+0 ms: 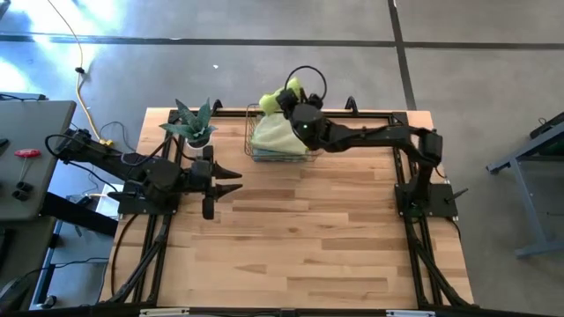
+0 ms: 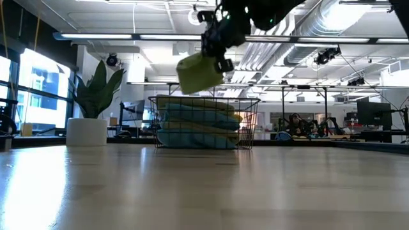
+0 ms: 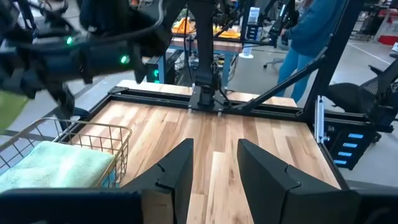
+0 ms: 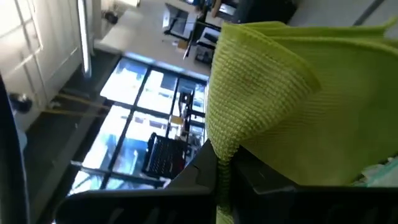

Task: Fold microfiber towels
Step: Put the green microfiber cloth into the basket

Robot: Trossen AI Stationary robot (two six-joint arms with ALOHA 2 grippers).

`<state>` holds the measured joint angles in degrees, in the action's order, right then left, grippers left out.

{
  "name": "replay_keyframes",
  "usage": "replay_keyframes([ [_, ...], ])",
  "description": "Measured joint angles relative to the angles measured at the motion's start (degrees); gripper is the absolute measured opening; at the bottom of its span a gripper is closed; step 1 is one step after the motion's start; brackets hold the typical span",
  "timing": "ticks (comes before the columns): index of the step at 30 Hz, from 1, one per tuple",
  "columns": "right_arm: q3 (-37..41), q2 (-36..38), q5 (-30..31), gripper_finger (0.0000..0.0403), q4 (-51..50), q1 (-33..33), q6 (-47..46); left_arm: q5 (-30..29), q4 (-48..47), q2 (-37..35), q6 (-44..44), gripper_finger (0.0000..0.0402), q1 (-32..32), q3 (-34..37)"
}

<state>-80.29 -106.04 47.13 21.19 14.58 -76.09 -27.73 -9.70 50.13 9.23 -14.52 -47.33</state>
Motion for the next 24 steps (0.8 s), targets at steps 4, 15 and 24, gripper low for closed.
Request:
replay_keyframes([
  [4, 0.0, -3.8, 2.4, 0.0, 2.6, 0.5, -6.4, 0.0, -1.3, 0.0, 0.0, 0.0115, 0.0, 0.0],
  [15, 0.0, -7.0, 3.7, 0.0, 4.2, 0.6, -8.1, 0.0, -4.0, 0.0, 1.0, 0.0115, 0.0, 0.0],
  [24, 0.0, -7.0, 4.4, 0.0, -8.3, 0.2, -15.5, 0.0, -4.0, 0.0, 1.4, 0.0115, 0.0, 0.0],
])
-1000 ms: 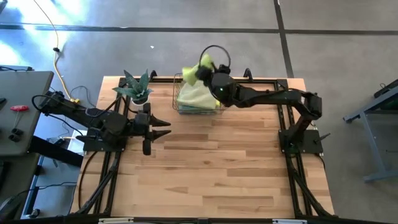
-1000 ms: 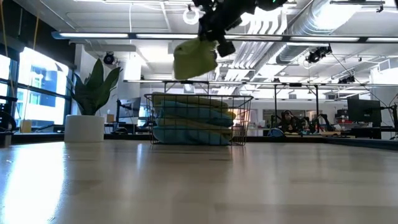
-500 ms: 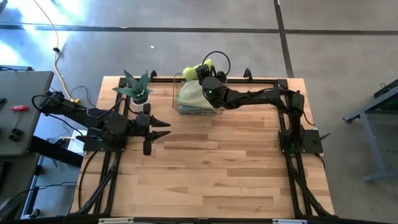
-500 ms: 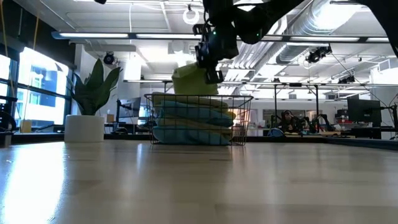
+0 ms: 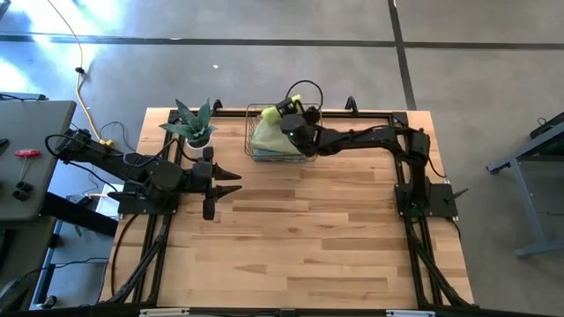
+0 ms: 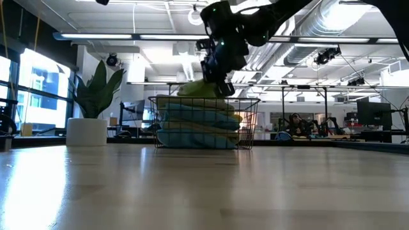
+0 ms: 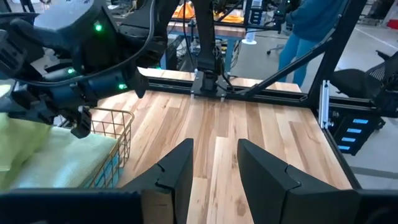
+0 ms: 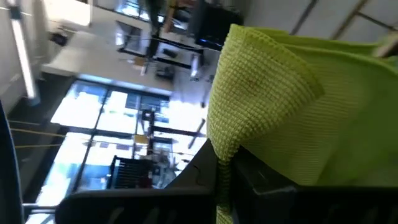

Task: Fold microfiber towels
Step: Put the green microfiber cloth into the basket

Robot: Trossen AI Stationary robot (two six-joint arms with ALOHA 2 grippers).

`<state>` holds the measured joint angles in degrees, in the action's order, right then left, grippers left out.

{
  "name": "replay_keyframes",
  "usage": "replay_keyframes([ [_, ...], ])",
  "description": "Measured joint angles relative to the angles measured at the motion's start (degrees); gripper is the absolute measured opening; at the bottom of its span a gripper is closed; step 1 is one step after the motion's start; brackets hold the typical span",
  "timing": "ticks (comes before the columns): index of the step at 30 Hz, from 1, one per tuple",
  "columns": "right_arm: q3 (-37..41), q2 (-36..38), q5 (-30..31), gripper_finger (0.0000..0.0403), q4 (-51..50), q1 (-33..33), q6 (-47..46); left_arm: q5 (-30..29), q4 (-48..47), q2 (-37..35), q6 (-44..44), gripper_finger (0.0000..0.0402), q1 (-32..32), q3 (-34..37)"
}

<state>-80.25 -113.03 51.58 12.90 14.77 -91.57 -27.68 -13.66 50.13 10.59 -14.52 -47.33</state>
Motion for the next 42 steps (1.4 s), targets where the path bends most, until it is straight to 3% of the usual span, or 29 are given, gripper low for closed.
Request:
replay_keyframes([
  [7, 0.0, 0.0, -8.3, 0.0, -11.4, -0.2, -6.8, 0.0, 0.0, 0.0, 1.2, 0.0115, 0.0, 0.0],
  [15, 0.0, 0.0, -16.8, 0.0, -17.2, -0.4, -7.0, 0.0, 0.0, 0.0, 1.4, 0.0115, 0.0, 0.0],
  [21, -0.8, 0.1, -20.6, 0.0, -17.6, 0.8, -0.4, 0.0, 0.0, 0.0, 1.4, 0.0115, 0.0, 0.0],
  [26, -4.8, 0.2, -22.4, 0.0005, -22.6, 2.2, 11.8, 0.0, 0.0, 0.0, 1.8, 0.0115, 0.0, 0.0],
  [32, -10.8, 0.2, -25.5, 0.0063, -33.4, 2.5, 19.4, 0.1, -0.1, 0.0, 2.8, 0.0115, 0.0, 0.0],
  [37, -15.3, 0.3, -36.5, 0.0122, -43.8, 2.4, 21.1, 0.1, -0.3, 0.0, 3.0, 0.0115, 0.0, 0.0],
  [42, -19.6, 0.3, -42.0, 0.0155, -54.5, 2.0, 25.3, 0.1, -0.3, 0.0, 3.0, 0.0115, 0.0, 0.0],
])
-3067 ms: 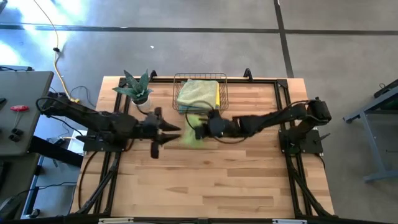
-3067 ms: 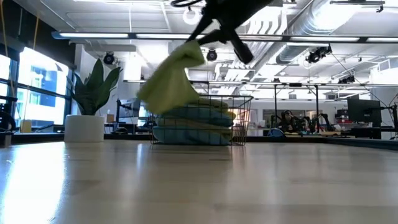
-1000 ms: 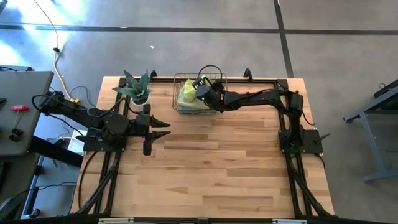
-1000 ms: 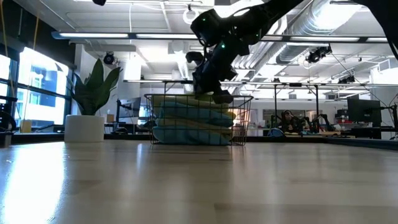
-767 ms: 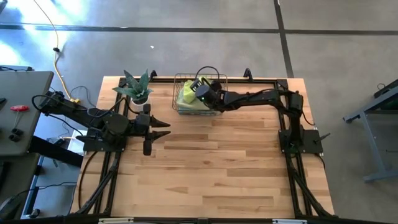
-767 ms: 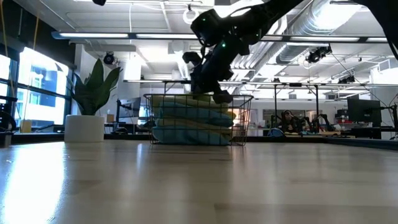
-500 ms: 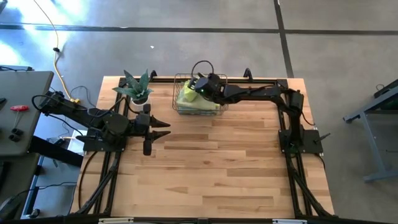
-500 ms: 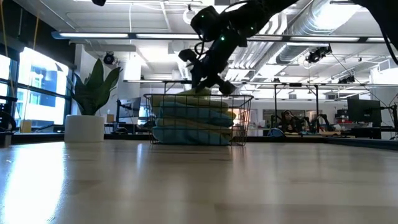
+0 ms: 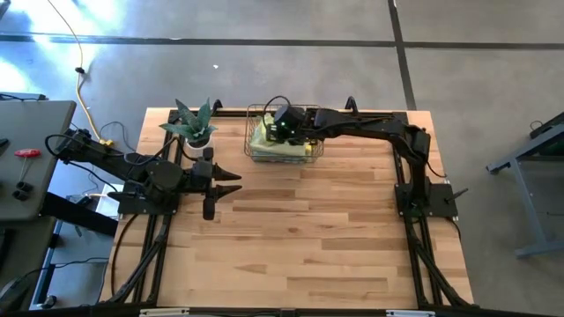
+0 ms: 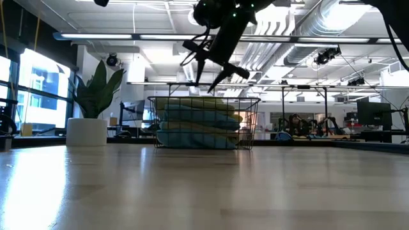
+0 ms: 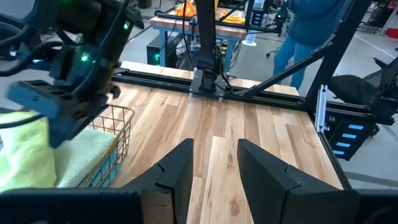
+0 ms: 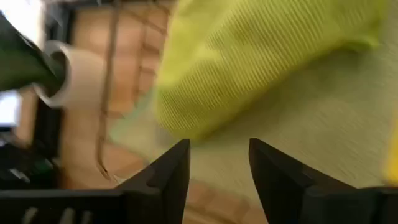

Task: Fold microfiber towels
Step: Put the green microfiber cloth into the basket, then return to Home Position

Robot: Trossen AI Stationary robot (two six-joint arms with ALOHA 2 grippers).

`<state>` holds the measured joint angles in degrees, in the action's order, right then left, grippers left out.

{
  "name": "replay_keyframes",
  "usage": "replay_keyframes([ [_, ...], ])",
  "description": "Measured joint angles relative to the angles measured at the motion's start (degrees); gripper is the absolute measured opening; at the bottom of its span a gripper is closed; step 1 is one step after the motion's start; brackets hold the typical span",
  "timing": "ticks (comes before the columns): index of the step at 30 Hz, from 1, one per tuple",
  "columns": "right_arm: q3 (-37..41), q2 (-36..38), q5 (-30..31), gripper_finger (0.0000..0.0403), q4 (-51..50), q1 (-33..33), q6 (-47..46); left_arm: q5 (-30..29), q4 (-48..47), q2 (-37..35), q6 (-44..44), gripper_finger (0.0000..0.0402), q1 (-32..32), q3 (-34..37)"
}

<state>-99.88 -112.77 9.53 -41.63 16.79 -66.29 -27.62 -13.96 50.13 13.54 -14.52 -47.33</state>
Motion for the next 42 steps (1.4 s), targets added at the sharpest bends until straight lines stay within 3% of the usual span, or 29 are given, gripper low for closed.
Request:
replay_keyframes([
  [4, -3.7, 0.0, -4.0, 0.0168, -7.4, -0.7, 4.6, 0.0, 0.0, 0.0, 0.0, 0.0115, 0.0, 0.0],
  [7, -7.7, 0.0, -6.1, 0.0169, -11.7, -1.2, 12.9, 0.0, 0.0, 0.0, -0.1, 0.0115, 0.0, 0.0],
  [14, -15.8, 0.1, 8.1, 0.0157, -19.5, -3.8, 57.7, 0.0, -0.7, 0.0, -0.6, 0.0115, 0.0, 0.0],
  [17, -14.1, 0.1, 9.4, 0.0154, -20.4, -5.3, 76.1, 0.0, -0.9, 0.0, -1.1, 0.0115, 0.0, 0.0],
  [20, -10.5, 0.0, 8.8, 0.0154, -20.2, -6.2, 87.1, 0.0, -0.9, 0.0, -0.7, 0.0115, 0.0, 0.0],
  [25, -3.2, 0.0, 14.2, 0.0154, -13.0, -4.5, 96.1, 0.0, -0.8, 0.0, -0.2, 0.0115, 0.0, 0.0],
  [28, 0.9, 0.0, 13.6, 0.0154, -4.6, -2.0, 99.9, -1.9, -0.8, 0.0, 1.1, 0.0115, 0.0, 0.0],
  [34, 6.3, 0.0, 13.9, 0.0154, 7.8, 1.1, 105.4, -11.1, -0.5, 0.0, 5.5, 0.0115, 1.1, 0.0],
  [42, 10.0, 0.0, 11.8, 0.0153, 15.8, 2.6, 109.2, -12.6, 0.5, 0.0, 5.9, 0.0115, 4.6, 0.0],
])
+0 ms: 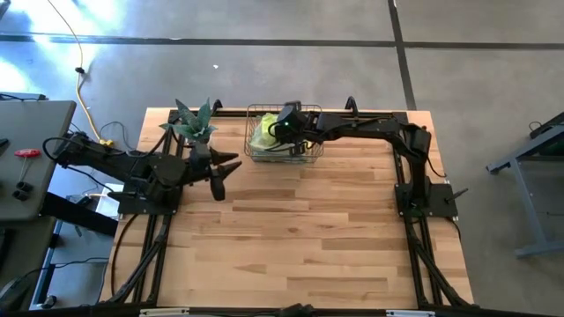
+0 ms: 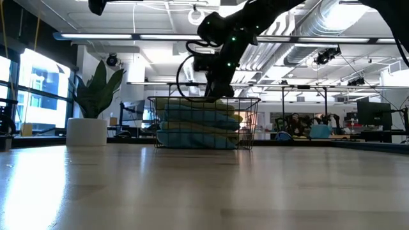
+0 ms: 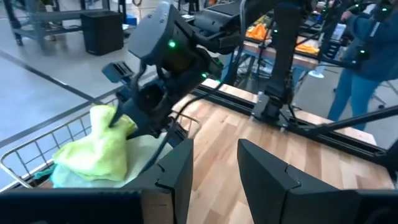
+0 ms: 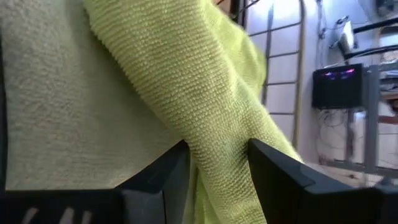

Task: Fold microfiber towels
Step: Return to Home Position

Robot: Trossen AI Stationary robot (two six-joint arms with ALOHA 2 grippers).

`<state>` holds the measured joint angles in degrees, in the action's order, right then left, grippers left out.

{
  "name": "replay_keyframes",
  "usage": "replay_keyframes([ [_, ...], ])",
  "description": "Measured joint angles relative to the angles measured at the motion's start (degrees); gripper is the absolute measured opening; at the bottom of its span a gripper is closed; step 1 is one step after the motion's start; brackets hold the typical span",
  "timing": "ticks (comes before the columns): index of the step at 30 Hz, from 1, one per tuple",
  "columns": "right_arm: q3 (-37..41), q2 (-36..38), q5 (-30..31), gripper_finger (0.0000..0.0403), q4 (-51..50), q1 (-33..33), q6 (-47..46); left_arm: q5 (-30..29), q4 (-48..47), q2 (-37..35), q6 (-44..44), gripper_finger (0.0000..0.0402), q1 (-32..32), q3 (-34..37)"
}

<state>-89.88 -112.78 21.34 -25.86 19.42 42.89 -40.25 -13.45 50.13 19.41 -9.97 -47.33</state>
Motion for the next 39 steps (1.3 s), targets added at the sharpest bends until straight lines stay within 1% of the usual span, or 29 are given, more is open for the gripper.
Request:
replay_keyframes([
  [3, 0.0, 0.0, -0.3, 0.0147, -1.6, 0.1, -1.6, -0.1, 0.0, 0.0, 0.0, 0.0115, 0.5, 0.0],
  [6, -1.1, 0.0, -0.3, 0.0122, -6.0, 0.0, -2.5, 0.1, 0.0, 0.0, -0.2, 0.0115, 1.0, 0.0],
  [8, -2.2, 0.0, -1.3, 0.0092, -8.7, -0.3, -4.1, 0.1, 0.0, 0.0, -0.9, 0.0115, 1.1, 0.0],
  [11, -3.3, 0.0, -4.9, 0.003, -11.7, -0.6, -7.8, 0.1, 0.0, 0.0, -2.0, 0.0115, 1.1, 0.0],
  [13, -4.1, 0.0, -7.0, 0.0009, -11.8, -0.7, -10.8, 0.1, 0.0, 0.0, -2.4, 0.0115, 1.1, 0.0],
  [16, -5.2, 0.0, -9.1, 0.0013, -12.3, -0.7, -17.6, 0.1, -0.1, 0.0, -2.5, 0.0115, 1.1, 0.0],
  [19, -8.0, 0.0, -14.1, 0.0003, -15.6, -0.7, -25.9, 0.8, -0.4, 0.0, -2.5, 0.0115, 1.1, 0.0],
  [21, -9.7, 0.1, -17.1, 0.0004, -17.9, -0.7, -29.8, 1.2, -0.5, 0.0, -2.5, 0.0115, 1.1, 0.0],
  [27, -10.5, 0.0, -24.5, 0.0002, -23.9, -1.7, -33.7, 3.4, -0.5, 0.0, -2.3, 0.0115, 1.1, 0.0],
  [30, -10.4, -0.7, -24.4, 0.0003, -24.2, -2.8, -33.8, 4.7, -0.5, 0.0, -2.1, 0.0115, 1.1, 0.0],
  [33, -10.5, -0.7, -21.7, 0.0011, -21.7, -4.0, -33.8, 5.9, -0.5, 0.0, -1.6, 0.0115, 1.1, 0.0],
  [35, -10.8, -0.7, -19.6, 0.0026, -21.6, -4.5, -33.9, 6.8, -0.5, 0.0, -1.5, 0.0115, 1.1, 0.0],
  [39, -11.4, -0.6, -17.1, 0.0077, -21.4, -4.6, -33.9, 8.1, -0.5, 0.0, -1.3, 0.0115, 1.1, 0.0],
])
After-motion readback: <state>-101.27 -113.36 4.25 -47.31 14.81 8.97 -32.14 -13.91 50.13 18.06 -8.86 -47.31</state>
